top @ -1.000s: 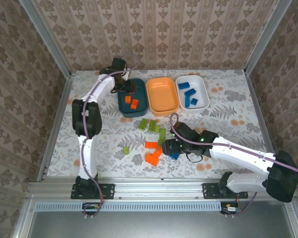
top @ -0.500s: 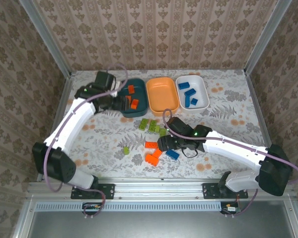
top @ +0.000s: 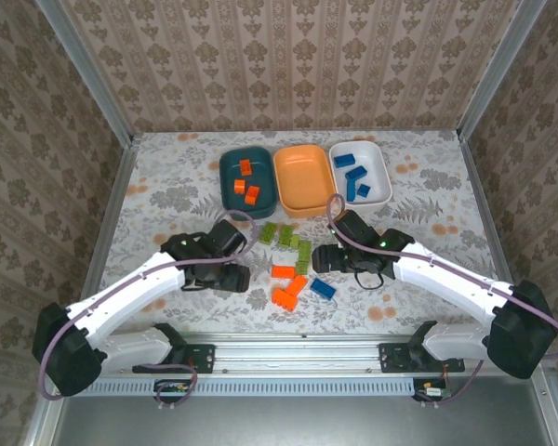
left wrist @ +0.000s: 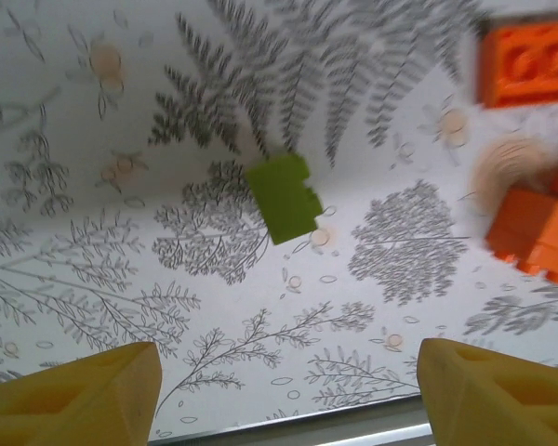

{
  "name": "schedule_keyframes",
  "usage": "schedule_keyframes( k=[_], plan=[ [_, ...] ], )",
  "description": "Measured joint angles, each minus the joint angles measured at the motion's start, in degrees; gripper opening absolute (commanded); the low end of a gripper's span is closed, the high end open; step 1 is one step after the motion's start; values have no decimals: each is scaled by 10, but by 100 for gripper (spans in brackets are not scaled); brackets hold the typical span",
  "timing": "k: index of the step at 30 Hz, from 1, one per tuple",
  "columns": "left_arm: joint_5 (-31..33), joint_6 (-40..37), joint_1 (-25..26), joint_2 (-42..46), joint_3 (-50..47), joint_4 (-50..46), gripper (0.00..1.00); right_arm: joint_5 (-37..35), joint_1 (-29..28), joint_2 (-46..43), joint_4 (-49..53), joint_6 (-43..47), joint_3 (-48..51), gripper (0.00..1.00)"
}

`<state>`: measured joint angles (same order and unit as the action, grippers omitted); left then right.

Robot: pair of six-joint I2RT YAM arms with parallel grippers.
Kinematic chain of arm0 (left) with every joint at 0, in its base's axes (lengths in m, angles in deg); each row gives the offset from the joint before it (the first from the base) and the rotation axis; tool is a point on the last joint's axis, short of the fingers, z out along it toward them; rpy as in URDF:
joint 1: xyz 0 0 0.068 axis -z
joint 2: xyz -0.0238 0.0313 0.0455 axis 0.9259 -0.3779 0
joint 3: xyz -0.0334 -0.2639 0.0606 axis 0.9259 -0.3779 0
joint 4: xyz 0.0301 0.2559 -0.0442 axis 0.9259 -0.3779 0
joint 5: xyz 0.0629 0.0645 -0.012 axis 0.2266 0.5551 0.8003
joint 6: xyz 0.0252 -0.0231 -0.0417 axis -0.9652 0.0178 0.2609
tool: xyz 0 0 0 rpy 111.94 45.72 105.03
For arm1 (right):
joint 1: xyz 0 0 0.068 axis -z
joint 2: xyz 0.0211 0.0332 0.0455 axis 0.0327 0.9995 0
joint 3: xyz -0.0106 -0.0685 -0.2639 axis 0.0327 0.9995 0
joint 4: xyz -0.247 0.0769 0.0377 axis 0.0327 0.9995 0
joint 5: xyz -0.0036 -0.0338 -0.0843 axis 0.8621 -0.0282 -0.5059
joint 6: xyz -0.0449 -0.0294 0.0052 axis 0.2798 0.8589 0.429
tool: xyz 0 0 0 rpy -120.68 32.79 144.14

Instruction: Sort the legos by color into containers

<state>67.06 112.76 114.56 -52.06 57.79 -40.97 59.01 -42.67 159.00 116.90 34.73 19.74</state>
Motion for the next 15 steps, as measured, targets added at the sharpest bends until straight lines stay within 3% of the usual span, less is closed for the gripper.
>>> schedule_keyframes(
  k=[15],
  plan=[
    [1, 25, -12, -130, -27, 106, 58, 12, 5, -36, -1, -12, 55, 82]
  ],
)
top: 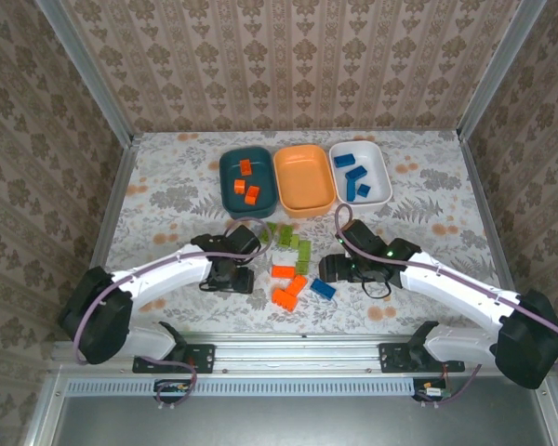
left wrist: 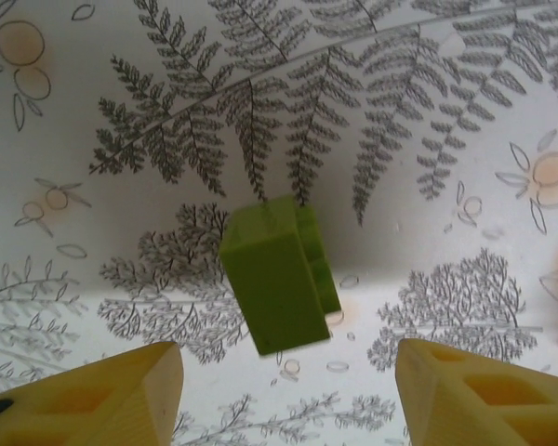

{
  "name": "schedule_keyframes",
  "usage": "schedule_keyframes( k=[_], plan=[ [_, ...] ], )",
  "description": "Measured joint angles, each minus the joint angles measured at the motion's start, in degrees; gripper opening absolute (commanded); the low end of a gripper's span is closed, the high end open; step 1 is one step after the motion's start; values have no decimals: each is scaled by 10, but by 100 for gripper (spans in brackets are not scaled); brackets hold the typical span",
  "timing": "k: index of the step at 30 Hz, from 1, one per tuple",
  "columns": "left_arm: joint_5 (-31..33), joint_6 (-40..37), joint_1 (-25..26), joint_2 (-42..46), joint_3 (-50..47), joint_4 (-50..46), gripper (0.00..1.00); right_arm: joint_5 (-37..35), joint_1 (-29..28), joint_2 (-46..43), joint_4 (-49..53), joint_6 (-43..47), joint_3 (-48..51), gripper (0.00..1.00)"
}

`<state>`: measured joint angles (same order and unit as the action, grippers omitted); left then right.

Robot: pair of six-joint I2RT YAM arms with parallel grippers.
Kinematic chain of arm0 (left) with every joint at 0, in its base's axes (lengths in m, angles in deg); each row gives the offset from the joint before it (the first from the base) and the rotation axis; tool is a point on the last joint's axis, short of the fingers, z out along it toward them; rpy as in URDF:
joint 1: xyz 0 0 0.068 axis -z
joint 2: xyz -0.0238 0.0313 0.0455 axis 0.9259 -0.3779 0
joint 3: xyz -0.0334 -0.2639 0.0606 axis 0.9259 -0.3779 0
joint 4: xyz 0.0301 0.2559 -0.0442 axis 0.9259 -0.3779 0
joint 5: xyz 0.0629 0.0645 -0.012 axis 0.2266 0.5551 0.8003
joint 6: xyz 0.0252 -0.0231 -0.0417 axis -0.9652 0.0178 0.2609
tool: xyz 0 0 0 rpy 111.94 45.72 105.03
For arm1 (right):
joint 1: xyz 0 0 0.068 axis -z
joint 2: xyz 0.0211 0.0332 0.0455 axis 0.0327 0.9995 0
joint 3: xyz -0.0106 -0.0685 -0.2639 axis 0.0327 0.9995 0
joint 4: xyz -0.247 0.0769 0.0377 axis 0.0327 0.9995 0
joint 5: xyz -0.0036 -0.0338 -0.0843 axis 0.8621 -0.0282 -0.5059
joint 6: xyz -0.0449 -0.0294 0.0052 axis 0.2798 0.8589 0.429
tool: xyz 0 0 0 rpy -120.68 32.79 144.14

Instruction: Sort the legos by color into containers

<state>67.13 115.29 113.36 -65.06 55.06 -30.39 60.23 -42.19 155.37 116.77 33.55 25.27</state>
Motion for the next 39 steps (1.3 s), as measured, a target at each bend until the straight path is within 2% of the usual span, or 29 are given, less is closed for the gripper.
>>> schedule_keyframes(
  k=[11, 15, 19, 23, 27, 30, 33, 39],
  plan=[
    [-18, -16, -25, -48, -2, 49, 40, 0, 4, -17, 1, -6, 7, 82],
    [-30, -18, -26, -54, -14, 66, 28, -10, 11, -38, 7, -7, 7, 84],
    [-38, -21, -30, -53, -16, 74, 20, -36, 34, -77, 30, -14, 7, 86],
    [-49, -26, -45, -47, -15, 76, 19, -58, 73, -124, 52, -17, 7, 87],
    [-69, -39, -83, -13, -4, 63, 19, -70, 116, -164, 67, -16, 7, 89],
    [-92, -59, -116, 3, 52, 47, 19, -70, 136, -170, 71, -14, 7, 89],
    [-115, -82, -136, -12, 154, 40, 19, -67, 144, -162, 70, -12, 8, 89],
    [-150, -136, -142, -172, 440, 52, 19, -37, 147, -138, 56, -4, 16, 88]
  ],
)
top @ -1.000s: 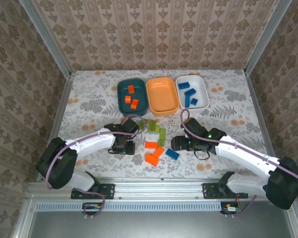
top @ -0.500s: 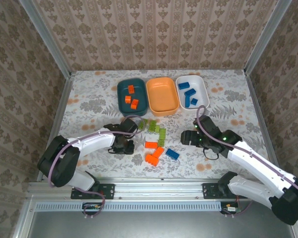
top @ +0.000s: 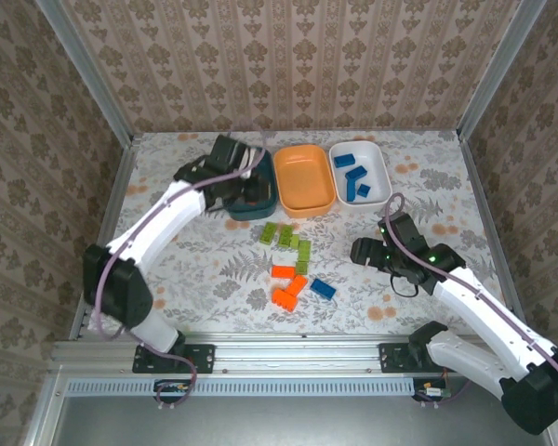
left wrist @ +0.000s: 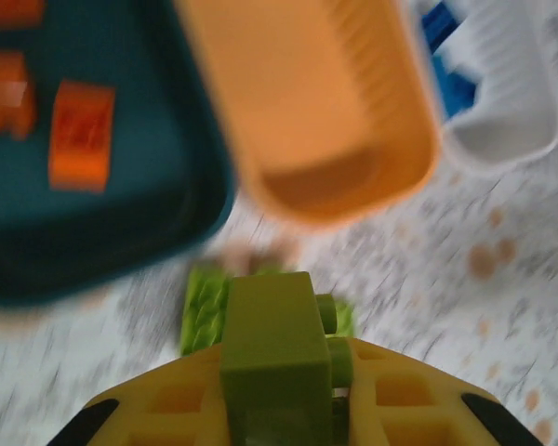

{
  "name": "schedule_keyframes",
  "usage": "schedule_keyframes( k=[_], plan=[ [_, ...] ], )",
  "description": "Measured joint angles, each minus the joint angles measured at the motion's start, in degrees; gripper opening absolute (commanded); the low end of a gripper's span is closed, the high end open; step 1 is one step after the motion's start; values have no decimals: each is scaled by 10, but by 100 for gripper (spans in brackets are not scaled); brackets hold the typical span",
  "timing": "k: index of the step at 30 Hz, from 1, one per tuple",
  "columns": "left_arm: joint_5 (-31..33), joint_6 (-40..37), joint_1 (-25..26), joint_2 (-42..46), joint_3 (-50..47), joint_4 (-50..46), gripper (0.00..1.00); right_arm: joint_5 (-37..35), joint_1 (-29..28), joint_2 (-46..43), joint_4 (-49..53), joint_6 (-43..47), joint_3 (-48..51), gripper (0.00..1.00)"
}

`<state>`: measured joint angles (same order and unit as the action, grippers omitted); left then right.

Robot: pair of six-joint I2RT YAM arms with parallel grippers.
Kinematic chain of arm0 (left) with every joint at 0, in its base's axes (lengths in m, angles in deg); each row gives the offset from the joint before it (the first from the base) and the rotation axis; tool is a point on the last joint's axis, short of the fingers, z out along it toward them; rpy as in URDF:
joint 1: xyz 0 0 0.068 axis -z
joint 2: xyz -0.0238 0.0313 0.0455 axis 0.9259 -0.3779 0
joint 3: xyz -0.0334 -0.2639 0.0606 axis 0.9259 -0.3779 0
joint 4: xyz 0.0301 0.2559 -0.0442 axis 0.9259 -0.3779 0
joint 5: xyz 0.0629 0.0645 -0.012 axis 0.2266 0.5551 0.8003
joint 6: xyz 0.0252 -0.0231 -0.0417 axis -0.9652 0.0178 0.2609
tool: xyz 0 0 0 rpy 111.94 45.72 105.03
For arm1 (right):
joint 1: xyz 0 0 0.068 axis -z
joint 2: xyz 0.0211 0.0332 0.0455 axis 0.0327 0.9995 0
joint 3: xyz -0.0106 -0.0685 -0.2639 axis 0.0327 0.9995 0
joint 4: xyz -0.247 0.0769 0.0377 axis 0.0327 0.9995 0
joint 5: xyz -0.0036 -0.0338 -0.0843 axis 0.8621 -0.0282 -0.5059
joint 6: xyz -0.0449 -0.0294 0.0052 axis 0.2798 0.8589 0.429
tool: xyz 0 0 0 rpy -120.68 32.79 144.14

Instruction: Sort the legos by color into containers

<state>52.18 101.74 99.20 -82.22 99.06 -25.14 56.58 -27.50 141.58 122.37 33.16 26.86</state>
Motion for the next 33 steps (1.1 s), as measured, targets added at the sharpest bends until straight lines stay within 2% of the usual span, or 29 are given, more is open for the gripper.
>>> schedule_keyframes(
  k=[8, 13, 22, 26, 33],
  plan=[
    [-23, -52, 0, -325, 364, -53, 19, 80, 0, 43, 4, 62, -1, 83],
    [-23, -73, 1, -459, 508, -125, 20, 118, -14, 83, 12, 97, -2, 82],
    [-23, -86, 0, -531, 596, -181, 23, 126, -94, 181, 11, 125, -39, 82],
    [-24, -87, 0, -537, 602, -183, 35, 117, -127, 222, 10, 138, -58, 83],
    [-24, -87, 0, -537, 602, -188, 42, 107, -151, 258, 4, 153, -75, 83]
  ],
)
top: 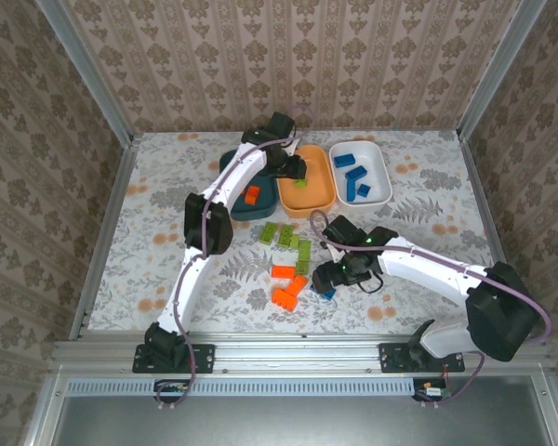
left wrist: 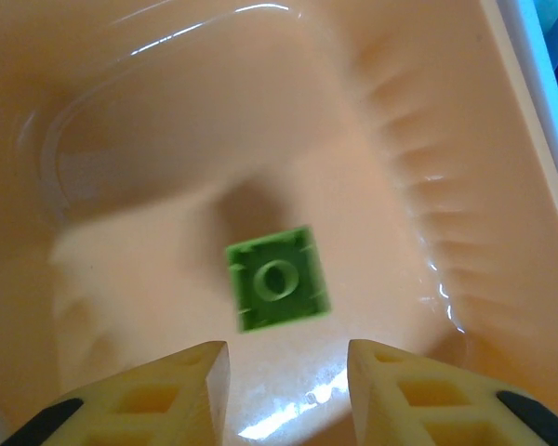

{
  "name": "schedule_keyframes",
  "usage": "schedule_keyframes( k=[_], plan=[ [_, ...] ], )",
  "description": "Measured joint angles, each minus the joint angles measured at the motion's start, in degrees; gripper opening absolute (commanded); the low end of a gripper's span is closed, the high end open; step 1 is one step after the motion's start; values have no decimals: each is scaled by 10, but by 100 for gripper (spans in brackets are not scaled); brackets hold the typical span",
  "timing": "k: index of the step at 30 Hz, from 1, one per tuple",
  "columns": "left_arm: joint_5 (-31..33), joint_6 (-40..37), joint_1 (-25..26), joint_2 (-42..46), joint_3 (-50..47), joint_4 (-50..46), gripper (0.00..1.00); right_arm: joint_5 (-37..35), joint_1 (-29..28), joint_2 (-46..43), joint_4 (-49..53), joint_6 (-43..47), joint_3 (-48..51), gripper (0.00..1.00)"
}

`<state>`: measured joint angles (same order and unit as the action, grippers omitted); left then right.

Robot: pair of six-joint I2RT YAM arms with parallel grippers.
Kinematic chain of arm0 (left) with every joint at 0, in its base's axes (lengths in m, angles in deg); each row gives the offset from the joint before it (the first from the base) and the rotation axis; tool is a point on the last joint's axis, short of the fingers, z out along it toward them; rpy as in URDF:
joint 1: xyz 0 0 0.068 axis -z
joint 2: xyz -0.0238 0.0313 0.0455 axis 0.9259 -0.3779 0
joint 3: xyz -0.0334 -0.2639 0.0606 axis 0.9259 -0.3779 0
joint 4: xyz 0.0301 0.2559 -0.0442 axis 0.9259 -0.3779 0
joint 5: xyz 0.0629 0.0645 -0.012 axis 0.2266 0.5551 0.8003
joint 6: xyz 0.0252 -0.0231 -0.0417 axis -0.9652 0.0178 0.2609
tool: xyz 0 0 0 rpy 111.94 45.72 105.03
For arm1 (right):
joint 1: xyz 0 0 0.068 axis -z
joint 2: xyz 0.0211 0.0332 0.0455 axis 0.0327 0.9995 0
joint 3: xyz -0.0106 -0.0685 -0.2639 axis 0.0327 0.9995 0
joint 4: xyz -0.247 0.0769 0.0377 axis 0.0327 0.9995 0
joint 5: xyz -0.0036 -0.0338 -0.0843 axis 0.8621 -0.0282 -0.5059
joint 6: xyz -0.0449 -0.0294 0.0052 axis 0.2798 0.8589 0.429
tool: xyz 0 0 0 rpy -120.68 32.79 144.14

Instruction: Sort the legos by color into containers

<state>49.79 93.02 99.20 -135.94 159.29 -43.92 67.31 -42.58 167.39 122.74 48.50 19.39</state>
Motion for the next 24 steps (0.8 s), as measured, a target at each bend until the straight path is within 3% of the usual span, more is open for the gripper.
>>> schedule_keyframes(
  k=[8, 11, 18, 24],
  plan=[
    [-10, 2, -5, 9, 0, -17, 46, -7, -24, 47, -5, 20, -7, 83],
    [-10, 2, -7, 49, -14, -32, 49, -7, -33, 68, -5, 30, -12, 83],
    [-3, -2, -9, 308, -198, -18, 52, -7, -46, 110, -11, 46, -25, 78],
    [5, -2, -15, 525, -413, 27, 53, -13, -49, 129, -20, 46, -26, 65]
  ],
)
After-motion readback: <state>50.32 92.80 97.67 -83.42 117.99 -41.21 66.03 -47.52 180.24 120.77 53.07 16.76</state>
